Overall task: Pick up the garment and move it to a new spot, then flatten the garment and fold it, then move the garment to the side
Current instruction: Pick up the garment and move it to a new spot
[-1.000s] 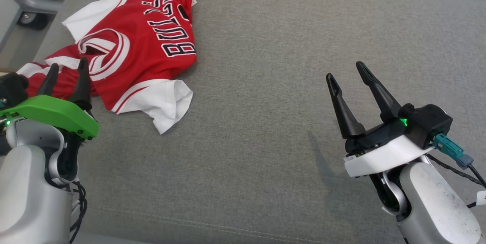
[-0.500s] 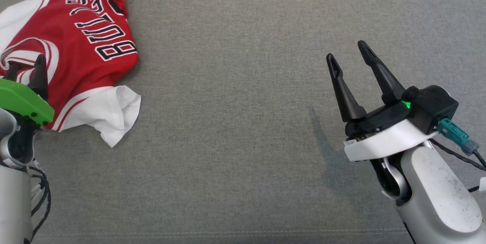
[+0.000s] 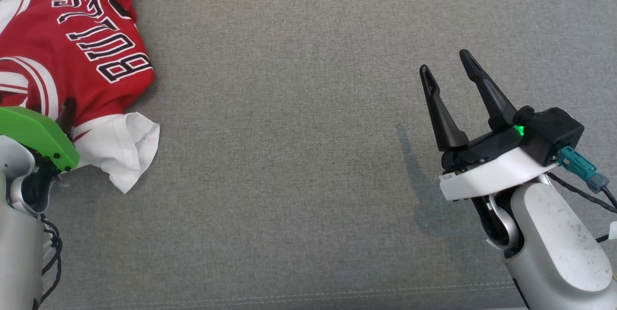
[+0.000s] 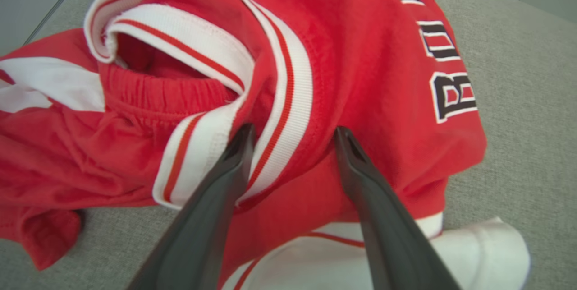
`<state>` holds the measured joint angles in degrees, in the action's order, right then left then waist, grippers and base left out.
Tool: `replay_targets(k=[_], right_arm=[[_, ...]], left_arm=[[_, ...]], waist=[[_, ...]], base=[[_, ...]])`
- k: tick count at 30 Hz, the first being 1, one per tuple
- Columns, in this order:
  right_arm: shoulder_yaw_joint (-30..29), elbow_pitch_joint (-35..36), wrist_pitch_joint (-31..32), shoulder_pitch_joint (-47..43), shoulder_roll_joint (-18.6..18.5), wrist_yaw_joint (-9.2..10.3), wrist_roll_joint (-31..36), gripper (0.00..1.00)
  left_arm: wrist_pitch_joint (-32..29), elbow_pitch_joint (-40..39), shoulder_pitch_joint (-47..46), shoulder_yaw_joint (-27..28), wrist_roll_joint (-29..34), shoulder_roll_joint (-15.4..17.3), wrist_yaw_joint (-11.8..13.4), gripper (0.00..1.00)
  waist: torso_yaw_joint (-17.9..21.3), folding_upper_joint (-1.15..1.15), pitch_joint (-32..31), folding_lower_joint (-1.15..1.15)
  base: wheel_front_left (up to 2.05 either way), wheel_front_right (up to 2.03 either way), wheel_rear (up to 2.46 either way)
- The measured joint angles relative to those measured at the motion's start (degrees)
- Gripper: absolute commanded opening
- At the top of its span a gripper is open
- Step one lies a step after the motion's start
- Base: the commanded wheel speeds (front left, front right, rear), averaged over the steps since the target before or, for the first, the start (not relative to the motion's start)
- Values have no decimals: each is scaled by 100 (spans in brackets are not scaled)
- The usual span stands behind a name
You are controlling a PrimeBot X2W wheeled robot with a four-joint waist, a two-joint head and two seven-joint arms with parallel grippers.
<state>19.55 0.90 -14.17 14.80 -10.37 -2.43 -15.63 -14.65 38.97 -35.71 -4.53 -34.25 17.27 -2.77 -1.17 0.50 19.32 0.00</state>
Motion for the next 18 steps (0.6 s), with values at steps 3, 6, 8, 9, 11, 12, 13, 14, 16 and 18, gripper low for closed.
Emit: replay_targets(k=[3,6,8,9,11,12,13,14,16,18], right_arm=[[-1,-31,0,1,12,0,0,100],[-2,-64,-1,1,40,0,0,100],[-5,-94,-1,1,60,-1,0,100],[-14,-124,-3,1,68,-1,0,100],[-31,-180,-13,1,78,-1,-1,100],[-35,-194,-18,1,79,-1,-1,100],[-37,-210,-18,1,82,-2,-1,100],[-38,-224,-18,1,87,-5,-1,100],[-38,-263,-19,0,96,-7,-2,100],[-49,-311,-25,-1,103,-8,-2,100]], left_arm=[[0,123,-60,-11,25,9,0,0],[8,172,-127,-44,26,10,-25,0],[26,246,-183,-75,34,11,-44,0],[73,283,-205,-92,51,10,-82,0],[140,325,-237,-112,75,-2,-102,0],[154,346,-249,-119,77,-2,-132,0],[170,369,-257,-129,77,-2,-136,0],[210,385,-259,-145,90,-2,-162,0],[312,397,-273,-191,143,-5,-188,0],[408,390,-343,-250,176,-24,-229,0]], waist=[[0,0,-20,0],[-2,0,-44,0],[-6,0,-61,0],[-9,0,-74,0],[-19,0,-113,0],[-24,0,-136,0],[-31,0,-161,0],[-37,0,-186,0],[-50,0,-243,0],[-63,0,-309,0]], base=[[0,0,0],[0,0,0],[0,0,0],[0,0,0],[0,0,0],[0,0,0],[0,0,0],[0,0,0],[0,0,0],[0,0,0]])
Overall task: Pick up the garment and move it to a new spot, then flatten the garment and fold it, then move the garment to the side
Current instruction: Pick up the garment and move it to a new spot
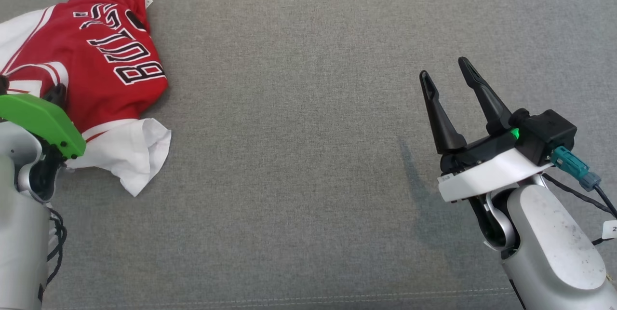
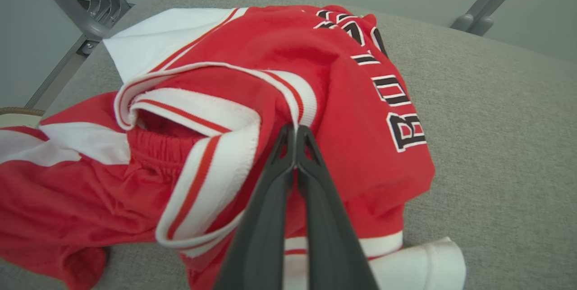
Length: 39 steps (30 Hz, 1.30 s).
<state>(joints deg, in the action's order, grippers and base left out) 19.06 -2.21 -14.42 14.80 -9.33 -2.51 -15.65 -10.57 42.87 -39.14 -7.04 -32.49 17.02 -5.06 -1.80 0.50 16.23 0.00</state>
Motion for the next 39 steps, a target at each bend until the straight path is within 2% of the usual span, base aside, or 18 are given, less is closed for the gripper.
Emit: replay_targets(k=[8,17,21,26,30,32,35,39], right_arm=[[-108,-168,-1,-9,13,-15,-62,100],[-155,-213,-2,-149,112,-51,-142,100],[-175,-211,-2,-231,183,-51,-149,100],[-244,-187,-2,-268,177,-48,-151,100],[-300,-162,-15,-336,167,-48,-151,100],[-314,-146,-16,-388,152,-48,-149,100],[-319,-107,-16,-403,141,-48,-149,100],[-393,-25,-16,-504,98,-47,-156,100]], left_arm=[[258,-219,-352,-293,115,-233,-108,0],[509,-996,-923,-666,178,-358,-183,0],[500,-1284,-998,-905,172,-471,-208,0],[378,-1592,-999,-1301,92,-800,-225,0],[366,-2024,-1084,-1683,-121,-1209,-225,0],[425,-2237,-1248,-1690,-278,-1480,-225,0],[469,-2409,-1449,-1657,-323,-1617,-226,0],[560,-2508,-1533,-1472,-410,-1496,-227,0]], waist=[[-54,0,-345,0],[66,0,-815,0],[259,0,-940,0],[568,0,-1052,0],[843,0,-1116,0],[986,0,-1138,0],[1127,0,-1150,0],[1440,0,-1120,0]], base=[[0,0,0],[0,0,0],[0,0,0],[0,0,0],[0,0,0],[0,0,0],[0,0,0],[0,0,0]])
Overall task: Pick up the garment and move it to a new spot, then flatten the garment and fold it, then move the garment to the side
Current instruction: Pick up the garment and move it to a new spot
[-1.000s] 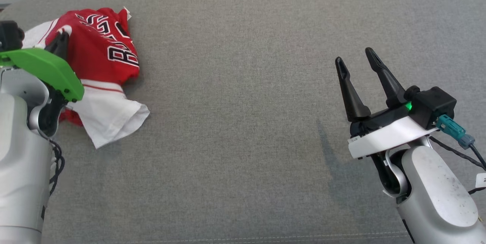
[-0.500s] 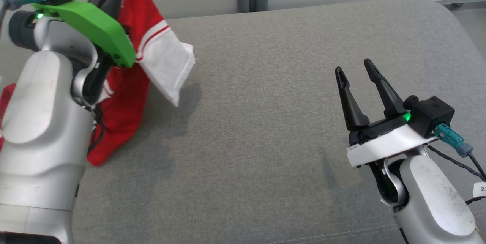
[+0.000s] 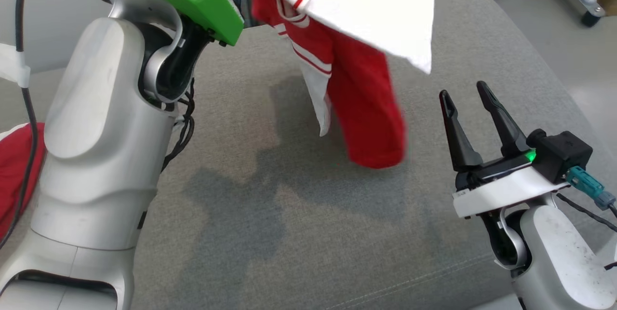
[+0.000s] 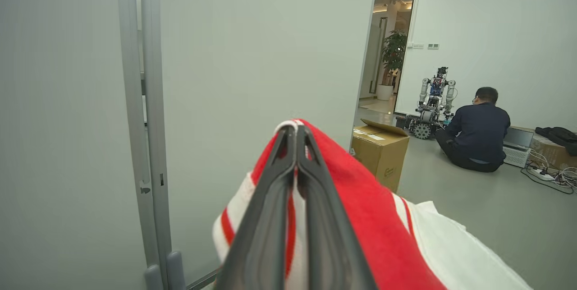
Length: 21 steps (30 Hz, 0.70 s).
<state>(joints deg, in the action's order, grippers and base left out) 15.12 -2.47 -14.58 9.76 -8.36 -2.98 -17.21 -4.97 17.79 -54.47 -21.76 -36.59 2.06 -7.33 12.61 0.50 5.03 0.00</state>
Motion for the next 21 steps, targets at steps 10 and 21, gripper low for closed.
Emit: replay_targets(k=[10,21], right_arm=[[-177,66,0,-108,-57,4,-1,100],[-158,63,0,-123,-59,-3,-1,100]], left_arm=[[-7,1039,1757,-141,-19,257,85,0],[322,1866,2512,200,122,612,586,0]], waist=[[23,0,233,0],[-303,0,272,0]], base=[[0,0,0],[0,0,0]])
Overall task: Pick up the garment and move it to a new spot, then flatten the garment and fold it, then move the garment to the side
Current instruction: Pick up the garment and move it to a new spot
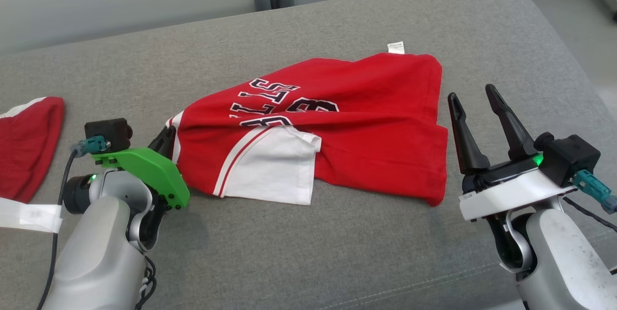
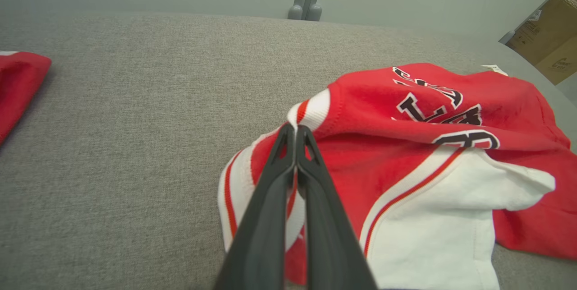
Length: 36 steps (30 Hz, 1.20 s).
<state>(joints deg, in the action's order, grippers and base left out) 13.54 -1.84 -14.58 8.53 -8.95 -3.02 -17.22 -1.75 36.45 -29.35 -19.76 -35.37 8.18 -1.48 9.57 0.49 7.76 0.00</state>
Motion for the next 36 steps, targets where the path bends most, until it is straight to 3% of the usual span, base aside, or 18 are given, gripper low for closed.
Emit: replay_targets(k=[10,11,12,13,24,36], right_arm=[[174,-119,0,-1,26,-96,1,100],[174,-136,0,-2,23,-97,1,100],[175,-157,0,-3,21,-99,1,100],[194,-176,0,-4,21,-101,1,100],[191,-313,0,-87,8,-119,-9,100],[81,-333,0,-129,-7,-116,-43,100]], left_arm=[[483,290,2,236,68,125,178,0],[495,315,2,236,68,121,178,4],[510,345,2,231,66,108,171,39],[511,356,3,222,58,97,165,100],[872,314,3,104,86,55,30,100],[1457,-353,181,89,345,148,-78,100]], waist=[[-230,0,-53,0],[-241,0,-64,0],[-251,0,-75,0],[-260,0,-86,0],[-353,0,-184,0],[-486,0,-404,0]], base=[[0,0,0],[0,0,0],[0,0,0],[0,0,0],[0,0,0],[0,0,0]])
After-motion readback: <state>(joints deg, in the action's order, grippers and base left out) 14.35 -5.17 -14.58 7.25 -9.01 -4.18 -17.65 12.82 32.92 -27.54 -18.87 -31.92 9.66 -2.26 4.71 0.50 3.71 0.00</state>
